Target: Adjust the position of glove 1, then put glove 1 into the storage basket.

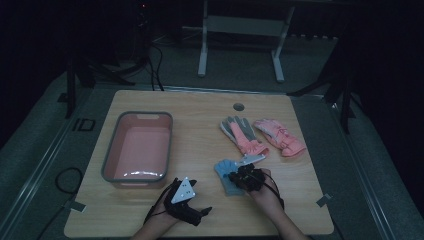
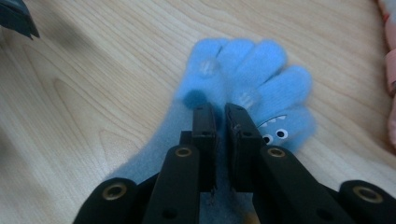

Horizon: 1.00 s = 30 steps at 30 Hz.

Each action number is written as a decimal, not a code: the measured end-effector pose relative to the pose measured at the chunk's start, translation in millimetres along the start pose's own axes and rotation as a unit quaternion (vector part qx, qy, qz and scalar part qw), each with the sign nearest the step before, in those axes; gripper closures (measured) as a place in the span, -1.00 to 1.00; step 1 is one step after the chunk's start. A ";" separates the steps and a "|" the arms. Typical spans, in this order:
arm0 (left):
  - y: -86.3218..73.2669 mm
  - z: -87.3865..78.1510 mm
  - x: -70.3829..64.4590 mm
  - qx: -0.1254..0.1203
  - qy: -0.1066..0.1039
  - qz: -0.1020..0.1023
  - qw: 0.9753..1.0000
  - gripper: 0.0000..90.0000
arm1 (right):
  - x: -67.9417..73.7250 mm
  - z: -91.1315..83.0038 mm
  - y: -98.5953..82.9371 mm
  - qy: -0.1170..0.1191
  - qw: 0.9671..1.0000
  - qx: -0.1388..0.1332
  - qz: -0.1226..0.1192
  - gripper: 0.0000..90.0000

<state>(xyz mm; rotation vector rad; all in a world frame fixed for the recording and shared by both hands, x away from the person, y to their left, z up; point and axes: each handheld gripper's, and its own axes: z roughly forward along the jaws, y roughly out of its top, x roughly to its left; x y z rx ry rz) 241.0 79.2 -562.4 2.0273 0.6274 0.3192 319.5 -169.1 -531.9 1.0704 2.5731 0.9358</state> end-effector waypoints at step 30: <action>25.4 3.6 -7.6 0.021 -0.023 0.054 0.998 -0.84 | -29.0 -49.4 2.9 0.093 0.994 -0.051 0.005 -0.68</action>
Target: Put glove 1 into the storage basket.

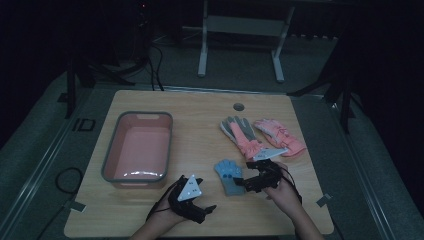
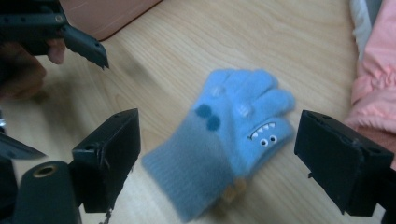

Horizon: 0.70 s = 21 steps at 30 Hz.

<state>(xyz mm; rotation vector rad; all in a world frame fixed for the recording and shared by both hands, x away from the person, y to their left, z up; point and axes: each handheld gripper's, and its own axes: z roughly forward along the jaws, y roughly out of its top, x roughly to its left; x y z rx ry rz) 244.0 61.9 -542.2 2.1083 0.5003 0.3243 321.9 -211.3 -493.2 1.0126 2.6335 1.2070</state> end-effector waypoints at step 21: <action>43.0 59.1 -7.0 0.018 -0.025 0.151 0.988 -0.40 | -21.3 37.2 11.1 -0.035 0.998 0.033 0.048 -0.18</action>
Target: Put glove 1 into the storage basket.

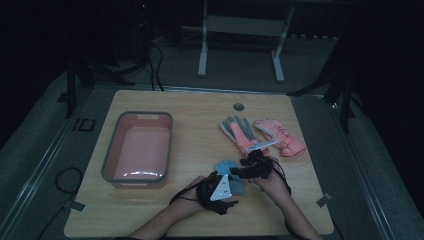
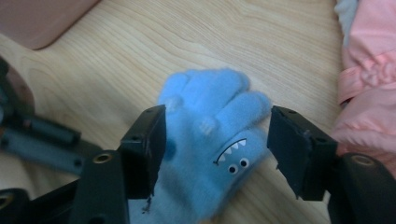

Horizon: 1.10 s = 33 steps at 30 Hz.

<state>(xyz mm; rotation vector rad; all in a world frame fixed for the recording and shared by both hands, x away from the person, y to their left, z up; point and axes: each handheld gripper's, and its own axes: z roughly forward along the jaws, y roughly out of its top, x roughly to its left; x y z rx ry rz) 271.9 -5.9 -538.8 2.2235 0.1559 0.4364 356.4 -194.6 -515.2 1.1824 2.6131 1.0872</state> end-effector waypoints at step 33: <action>-7.5 18.2 5.1 0.064 0.000 0.004 0.998 0.61 | 3.4 29.5 -10.7 0.003 1.000 0.016 -0.027 0.08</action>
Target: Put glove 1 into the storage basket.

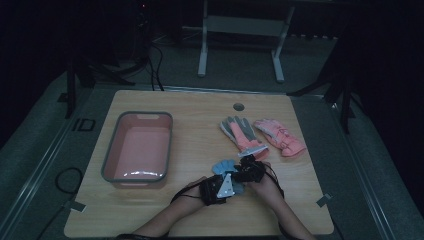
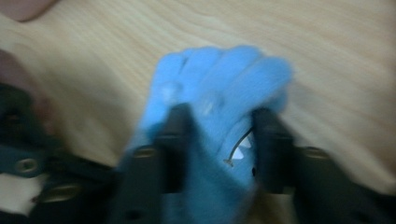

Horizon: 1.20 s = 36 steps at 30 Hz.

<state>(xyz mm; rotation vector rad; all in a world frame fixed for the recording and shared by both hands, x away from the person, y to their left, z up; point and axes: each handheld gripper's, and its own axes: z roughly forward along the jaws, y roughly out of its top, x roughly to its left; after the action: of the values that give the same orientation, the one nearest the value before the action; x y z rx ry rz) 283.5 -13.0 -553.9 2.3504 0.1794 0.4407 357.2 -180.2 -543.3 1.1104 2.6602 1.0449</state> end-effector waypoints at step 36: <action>24.7 -63.6 37.8 -0.002 0.031 0.000 1.000 0.73 | 14.5 -37.4 54.5 0.059 0.996 -0.068 0.021 0.81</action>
<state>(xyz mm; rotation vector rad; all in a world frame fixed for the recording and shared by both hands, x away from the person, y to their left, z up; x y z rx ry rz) 295.7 19.3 -483.9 2.3345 0.2090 0.5143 367.7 -164.2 -478.4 1.1143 2.6171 1.3158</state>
